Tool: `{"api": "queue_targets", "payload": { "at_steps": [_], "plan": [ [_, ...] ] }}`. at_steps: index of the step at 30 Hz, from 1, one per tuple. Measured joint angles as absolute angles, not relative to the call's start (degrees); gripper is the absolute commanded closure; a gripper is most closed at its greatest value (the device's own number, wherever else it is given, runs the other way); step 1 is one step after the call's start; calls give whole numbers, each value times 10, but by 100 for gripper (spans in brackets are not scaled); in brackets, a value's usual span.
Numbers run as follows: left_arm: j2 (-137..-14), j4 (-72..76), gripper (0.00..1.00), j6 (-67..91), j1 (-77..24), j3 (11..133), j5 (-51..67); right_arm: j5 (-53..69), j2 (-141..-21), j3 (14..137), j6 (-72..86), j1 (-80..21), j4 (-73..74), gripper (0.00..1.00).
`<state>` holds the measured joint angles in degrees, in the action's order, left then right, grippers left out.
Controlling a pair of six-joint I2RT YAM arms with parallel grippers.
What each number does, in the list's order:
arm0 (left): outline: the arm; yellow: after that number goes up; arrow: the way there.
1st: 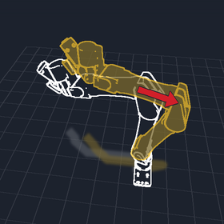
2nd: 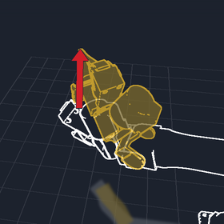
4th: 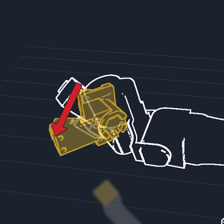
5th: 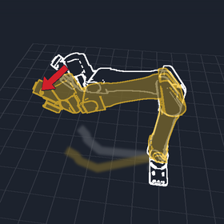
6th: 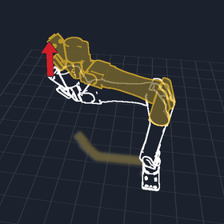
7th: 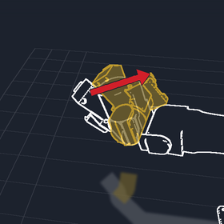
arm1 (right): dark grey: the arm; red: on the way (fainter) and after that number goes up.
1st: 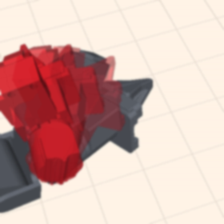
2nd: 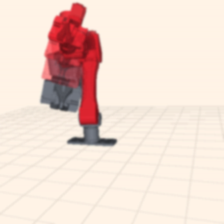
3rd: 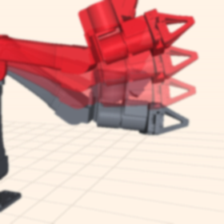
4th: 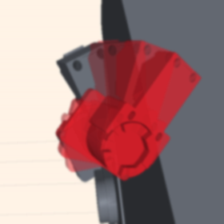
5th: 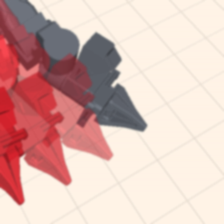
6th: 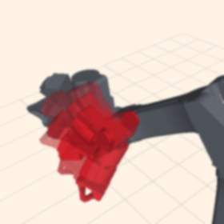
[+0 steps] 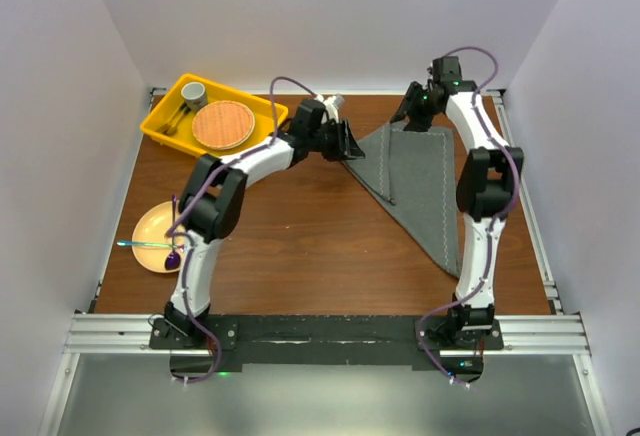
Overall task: Fold the napkin, place the utensils inside, and roll it up
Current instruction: Fold the napkin
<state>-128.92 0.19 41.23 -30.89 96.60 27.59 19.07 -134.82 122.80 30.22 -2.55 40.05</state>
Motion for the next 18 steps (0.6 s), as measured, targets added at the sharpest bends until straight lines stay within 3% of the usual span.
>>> {"api": "queue_targets", "payload": {
  "at_steps": [4,10,18],
  "plan": [
    [-1152,-52,56,412,-310,893,251,104,-1150,1084,273,-36,472,44],
    [-898,-100,56,413,-312,729,219,28,-827,754,276,-38,519,34],
    [-722,-132,56,425,-312,618,204,27,-622,492,383,21,560,33]
  ]
}}
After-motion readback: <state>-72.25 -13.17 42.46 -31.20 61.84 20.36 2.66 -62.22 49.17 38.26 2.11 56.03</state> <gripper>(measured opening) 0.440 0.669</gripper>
